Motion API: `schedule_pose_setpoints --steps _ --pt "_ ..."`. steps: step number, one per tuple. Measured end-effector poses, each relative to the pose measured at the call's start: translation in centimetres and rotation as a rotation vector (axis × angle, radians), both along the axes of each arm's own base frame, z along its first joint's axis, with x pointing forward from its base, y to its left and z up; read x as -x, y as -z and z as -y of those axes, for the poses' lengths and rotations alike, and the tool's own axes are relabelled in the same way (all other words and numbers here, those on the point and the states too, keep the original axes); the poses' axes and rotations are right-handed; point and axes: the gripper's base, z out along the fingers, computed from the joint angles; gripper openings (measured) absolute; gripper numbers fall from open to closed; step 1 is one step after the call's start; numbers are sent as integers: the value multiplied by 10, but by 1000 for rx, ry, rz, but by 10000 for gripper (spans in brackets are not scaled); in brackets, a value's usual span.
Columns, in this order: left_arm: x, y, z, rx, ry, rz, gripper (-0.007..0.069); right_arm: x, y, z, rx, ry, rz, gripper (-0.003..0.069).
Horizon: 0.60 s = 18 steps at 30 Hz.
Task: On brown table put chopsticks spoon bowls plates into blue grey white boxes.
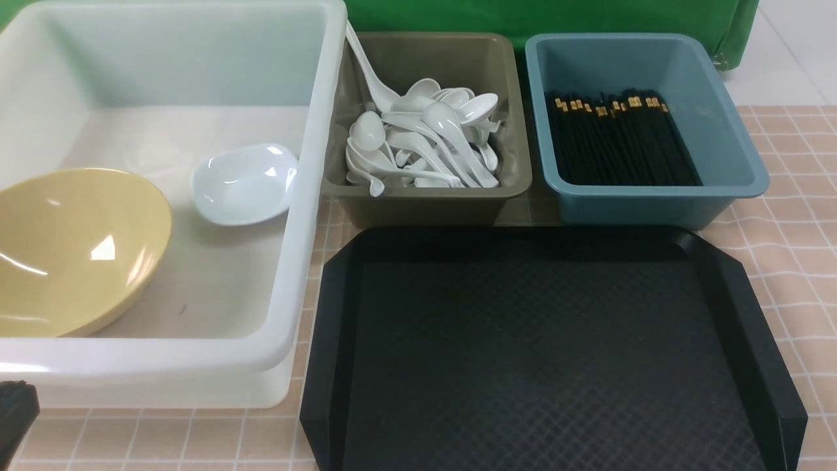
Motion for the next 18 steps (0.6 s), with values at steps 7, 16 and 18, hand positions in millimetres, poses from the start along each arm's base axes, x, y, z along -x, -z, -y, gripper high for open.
schedule_pose_setpoints --steps 7,16,18 --pt "0 1 0 3 1 -4 4 1 5 0 -5 10 32 36" --pt "0 1 0 5 0 -5 4 1 5 0 -2 10 35 36" --pt "0 1 0 5 0 -5 4 1 5 0 -2 10 35 36"
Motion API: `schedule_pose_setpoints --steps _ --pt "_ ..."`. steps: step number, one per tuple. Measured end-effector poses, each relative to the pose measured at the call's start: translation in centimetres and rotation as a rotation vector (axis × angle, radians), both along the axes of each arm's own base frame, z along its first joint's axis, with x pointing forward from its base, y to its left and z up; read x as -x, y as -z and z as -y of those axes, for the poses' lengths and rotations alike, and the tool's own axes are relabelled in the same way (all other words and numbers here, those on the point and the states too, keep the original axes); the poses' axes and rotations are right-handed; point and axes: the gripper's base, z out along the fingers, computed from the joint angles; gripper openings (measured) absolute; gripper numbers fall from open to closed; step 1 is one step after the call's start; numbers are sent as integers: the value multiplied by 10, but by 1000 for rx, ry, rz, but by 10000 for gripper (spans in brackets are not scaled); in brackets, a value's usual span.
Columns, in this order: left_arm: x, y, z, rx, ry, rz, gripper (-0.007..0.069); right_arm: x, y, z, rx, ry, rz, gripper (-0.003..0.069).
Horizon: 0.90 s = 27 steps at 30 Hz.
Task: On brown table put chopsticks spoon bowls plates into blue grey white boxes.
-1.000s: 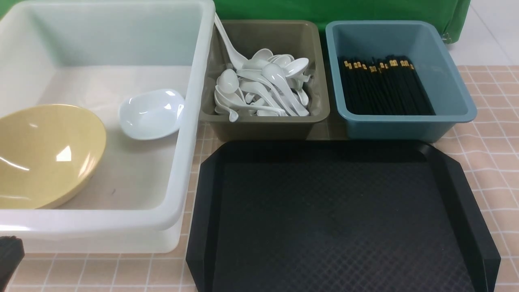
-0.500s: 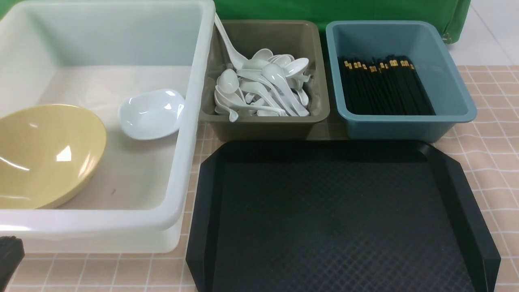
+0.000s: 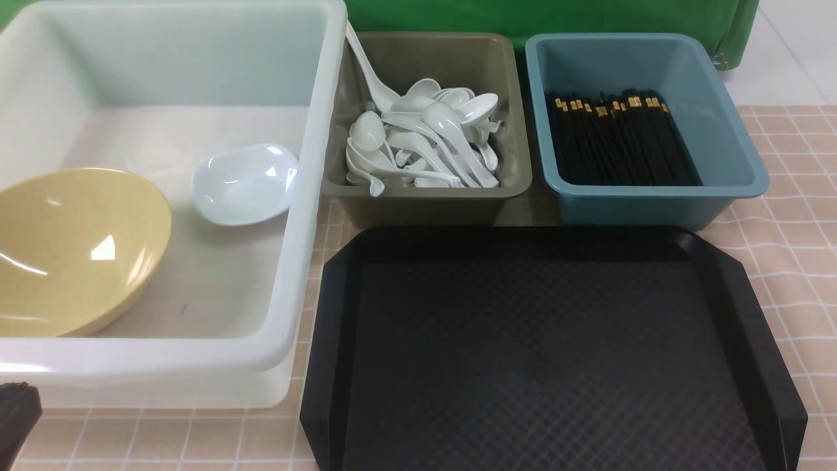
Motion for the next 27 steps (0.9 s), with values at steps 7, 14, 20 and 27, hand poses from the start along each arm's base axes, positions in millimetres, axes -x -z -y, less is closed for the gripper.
schedule_pose_setpoints --steps 7,14,20,27 --pt "0 0 0 0 0 0 4 0 0 0 0 0 0 38" --pt "0 0 0 0 0 0 4 0 0 0 0 0 0 41" --pt "0 0 0 0 0 0 4 0 0 0 0 0 0 44" --pt "0 1 0 5 -4 24 4 0 0 0 0 0 0 47"
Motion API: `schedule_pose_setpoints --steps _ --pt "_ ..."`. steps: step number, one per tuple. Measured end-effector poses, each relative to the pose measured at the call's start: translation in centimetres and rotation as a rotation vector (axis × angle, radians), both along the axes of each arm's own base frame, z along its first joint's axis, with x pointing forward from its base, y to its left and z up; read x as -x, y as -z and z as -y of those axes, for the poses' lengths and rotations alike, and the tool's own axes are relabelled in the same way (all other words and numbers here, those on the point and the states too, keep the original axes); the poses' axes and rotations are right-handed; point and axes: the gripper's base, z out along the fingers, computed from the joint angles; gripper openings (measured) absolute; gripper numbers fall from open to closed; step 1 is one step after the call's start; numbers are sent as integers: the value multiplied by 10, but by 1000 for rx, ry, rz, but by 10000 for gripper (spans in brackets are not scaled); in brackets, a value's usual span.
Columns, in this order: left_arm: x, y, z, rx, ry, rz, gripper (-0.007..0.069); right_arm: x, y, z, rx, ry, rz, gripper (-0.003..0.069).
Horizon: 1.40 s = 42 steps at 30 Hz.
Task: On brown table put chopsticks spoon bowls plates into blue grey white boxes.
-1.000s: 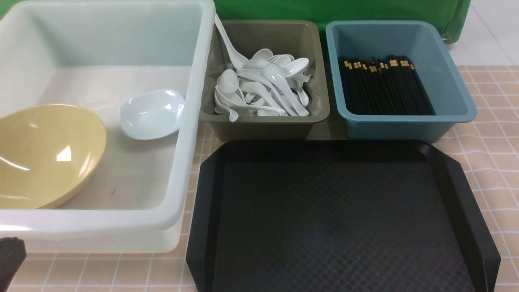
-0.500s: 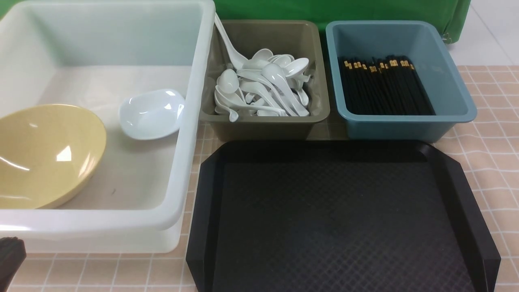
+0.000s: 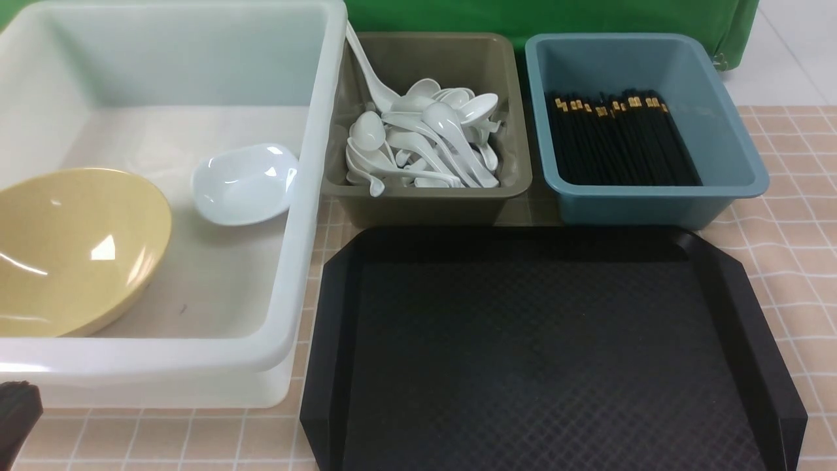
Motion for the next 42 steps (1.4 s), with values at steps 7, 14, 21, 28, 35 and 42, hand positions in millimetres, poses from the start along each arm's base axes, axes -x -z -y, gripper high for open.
schedule_pose_setpoints --steps 7,14,21,28,35,42 --pt "-7 21 -7 13 -78 192 4 0 0 0 0 0 0 48" --pt "-19 76 -14 87 -166 285 4 0 0 0 0 0 0 48" --pt "-18 92 -12 84 -151 125 4 0 0 0 1 0 0 52" --pt "-17 94 -12 56 -142 98 4 0 0 0 1 0 0 59" --pt "-17 94 -12 55 -142 98 4 0 0 0 1 0 0 67" --pt "-17 94 -12 55 -142 96 4 0 0 0 2 0 0 72"
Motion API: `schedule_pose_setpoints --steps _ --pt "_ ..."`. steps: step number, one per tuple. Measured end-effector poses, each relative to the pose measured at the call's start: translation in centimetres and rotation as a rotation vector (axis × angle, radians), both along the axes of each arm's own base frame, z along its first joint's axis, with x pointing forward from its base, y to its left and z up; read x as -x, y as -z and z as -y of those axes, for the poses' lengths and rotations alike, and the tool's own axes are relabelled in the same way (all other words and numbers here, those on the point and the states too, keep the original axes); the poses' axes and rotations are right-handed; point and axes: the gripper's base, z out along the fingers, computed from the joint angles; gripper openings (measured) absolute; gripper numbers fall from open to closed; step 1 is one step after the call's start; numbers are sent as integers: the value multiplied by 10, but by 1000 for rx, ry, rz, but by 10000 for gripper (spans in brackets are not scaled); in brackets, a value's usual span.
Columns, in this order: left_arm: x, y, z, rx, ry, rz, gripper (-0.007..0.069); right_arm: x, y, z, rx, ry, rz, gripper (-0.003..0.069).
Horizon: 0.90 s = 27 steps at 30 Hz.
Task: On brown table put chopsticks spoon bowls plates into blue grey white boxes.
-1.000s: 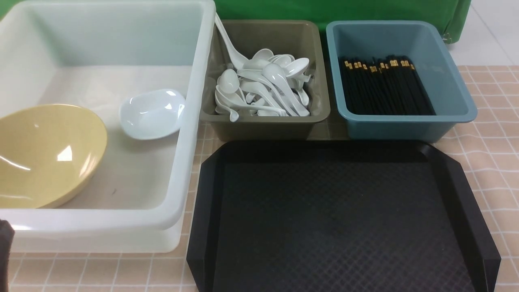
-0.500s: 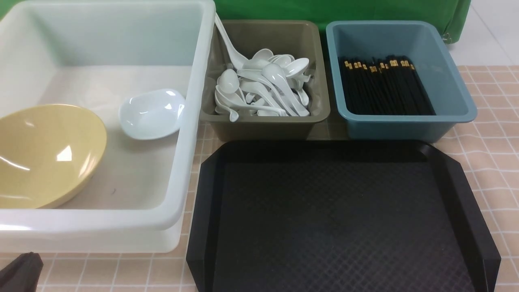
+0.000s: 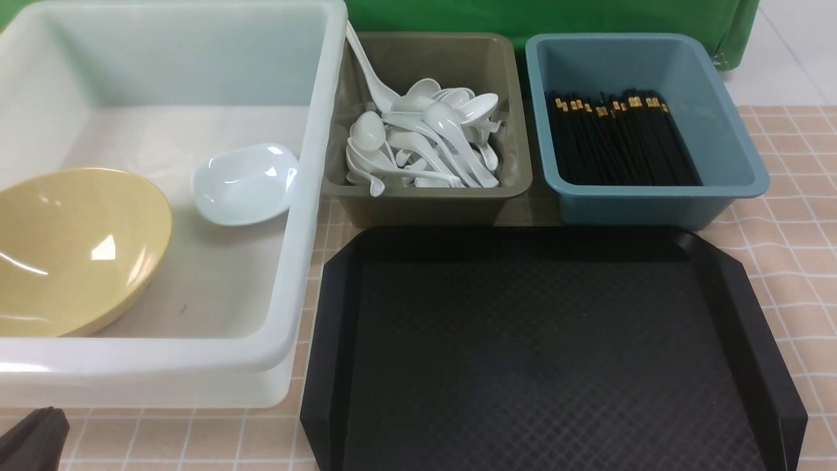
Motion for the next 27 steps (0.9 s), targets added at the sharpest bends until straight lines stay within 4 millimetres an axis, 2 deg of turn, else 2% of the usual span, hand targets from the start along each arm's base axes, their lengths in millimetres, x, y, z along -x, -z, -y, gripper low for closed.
schedule_pose_setpoints --steps 27 --pt "0 0 0 0 0 0 4 0 0 0 1 0 0 99"
